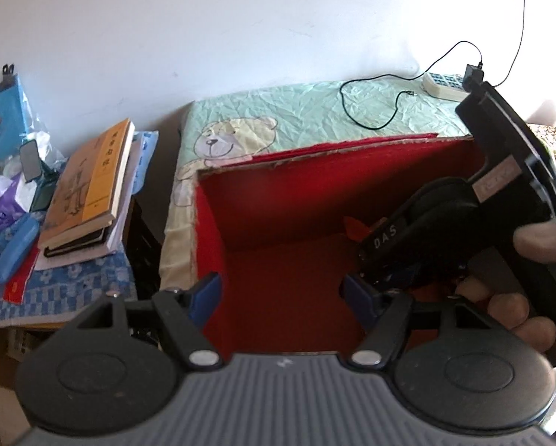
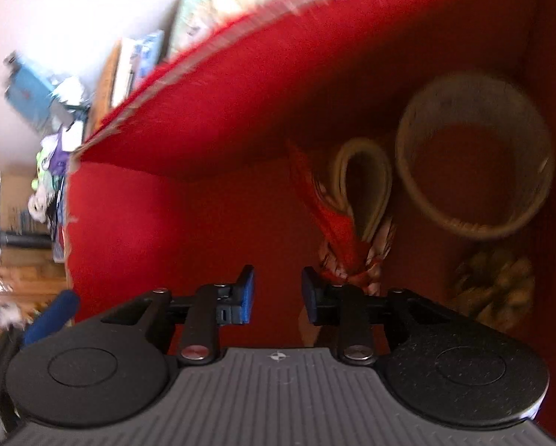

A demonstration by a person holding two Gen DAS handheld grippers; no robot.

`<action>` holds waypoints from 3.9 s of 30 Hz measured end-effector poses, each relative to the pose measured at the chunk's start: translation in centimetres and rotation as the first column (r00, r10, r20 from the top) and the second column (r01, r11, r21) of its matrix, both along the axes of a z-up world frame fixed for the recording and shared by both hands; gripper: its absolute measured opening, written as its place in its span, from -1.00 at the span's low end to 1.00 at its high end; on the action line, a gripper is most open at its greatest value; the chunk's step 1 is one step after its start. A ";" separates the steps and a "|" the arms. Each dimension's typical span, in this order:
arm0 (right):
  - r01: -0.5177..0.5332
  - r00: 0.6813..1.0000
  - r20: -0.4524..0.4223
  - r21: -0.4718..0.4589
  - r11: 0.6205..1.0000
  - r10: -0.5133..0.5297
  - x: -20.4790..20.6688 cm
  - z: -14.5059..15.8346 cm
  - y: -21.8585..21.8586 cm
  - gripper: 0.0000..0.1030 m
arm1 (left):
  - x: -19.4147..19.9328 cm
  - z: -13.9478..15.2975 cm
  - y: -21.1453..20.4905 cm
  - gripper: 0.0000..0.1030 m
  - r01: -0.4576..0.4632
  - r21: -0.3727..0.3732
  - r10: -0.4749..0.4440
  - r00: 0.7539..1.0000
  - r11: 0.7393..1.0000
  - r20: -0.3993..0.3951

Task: Organize objects
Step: 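Lower the ribbon item into the red box and open the right gripper, then move the right gripper out of the box toward the wooden gourd stamp, then grasp the wooden gourd-shaped stamp by its neck with the right gripper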

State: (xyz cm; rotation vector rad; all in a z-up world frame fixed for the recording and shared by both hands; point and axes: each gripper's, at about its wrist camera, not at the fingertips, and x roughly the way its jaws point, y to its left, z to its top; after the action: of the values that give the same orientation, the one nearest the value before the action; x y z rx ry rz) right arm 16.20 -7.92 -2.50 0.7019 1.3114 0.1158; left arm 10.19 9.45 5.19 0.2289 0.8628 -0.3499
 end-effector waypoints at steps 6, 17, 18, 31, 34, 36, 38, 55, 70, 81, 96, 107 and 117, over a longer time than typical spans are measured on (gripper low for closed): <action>-0.052 0.999 -0.016 -0.051 0.997 0.052 -0.1 0.3 0.6 -0.38 | 0.3 -0.2 0.0 0.46 -0.003 -0.006 0.003 1.000 1.000 -0.017; -0.129 0.988 0.055 -0.195 0.972 0.142 -3.3 1.9 0.0 -0.36 | 0.1 -0.4 -1.0 0.50 0.016 -0.018 -0.017 0.999 1.000 -0.033; -0.127 0.987 0.070 -0.194 0.973 0.143 -3.7 2.0 -0.1 -0.36 | 0.1 -0.4 -1.1 0.51 0.015 -0.015 -0.016 0.999 1.000 -0.035; 0.013 0.857 0.486 -0.355 0.935 0.173 -13.0 6.9 0.9 -0.20 | -1.5 0.4 -2.1 0.51 -0.042 0.003 0.042 0.999 0.999 -0.021; 0.046 0.820 0.536 -0.415 0.909 0.204 -14.2 7.6 -0.4 -0.19 | -2.3 1.0 -2.6 0.54 -0.059 0.004 0.059 0.998 0.998 -0.006; 0.065 0.808 0.558 -0.402 0.913 0.188 -15.0 7.9 -0.9 -0.19 | -2.9 1.4 -3.0 0.57 -0.074 0.005 0.074 0.997 0.997 0.005; 0.079 0.804 0.572 -0.376 0.923 0.164 -14.9 7.8 -1.1 -0.19 | -3.5 1.6 -3.5 0.60 -0.087 0.009 0.087 0.996 0.996 0.012; -0.032 0.726 0.640 -0.337 0.941 0.254 -16.8 8.5 -1.7 -0.18 | -9.0 2.4 -5.2 0.72 -0.233 0.047 0.232 0.972 0.971 0.031; -0.191 0.689 0.662 -0.225 0.955 0.294 -20.1 7.6 -2.6 -0.20 | -12.8 0.8 -5.4 0.75 -0.335 0.082 0.338 0.941 0.939 -0.016; -0.207 0.764 0.602 -0.114 0.972 0.233 -21.8 5.1 -3.8 -0.26 | -15.1 -1.0 -6.1 0.75 -0.331 0.089 0.336 0.941 0.939 -0.048; -0.151 0.910 0.402 0.095 0.984 0.101 -21.5 1.3 -3.5 -0.39 | -18.3 -3.8 -2.9 0.34 -0.069 -0.091 0.059 0.992 0.993 -0.110; -0.153 0.941 0.322 0.149 0.977 0.099 -19.4 -0.4 -0.2 -0.38 | -17.0 -4.9 -1.5 0.18 0.045 -0.177 -0.073 0.986 0.983 -0.153; -0.136 0.956 0.280 0.145 0.980 0.091 -18.2 -2.0 1.7 -0.38 | -16.1 -6.1 -0.9 0.18 0.149 -0.194 -0.186 0.964 0.970 -0.189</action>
State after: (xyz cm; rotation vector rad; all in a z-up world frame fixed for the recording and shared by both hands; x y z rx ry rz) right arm -2.03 -6.18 -4.51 0.7205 1.0839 0.4037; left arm -5.95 8.51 -0.96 0.0996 1.0123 -0.6152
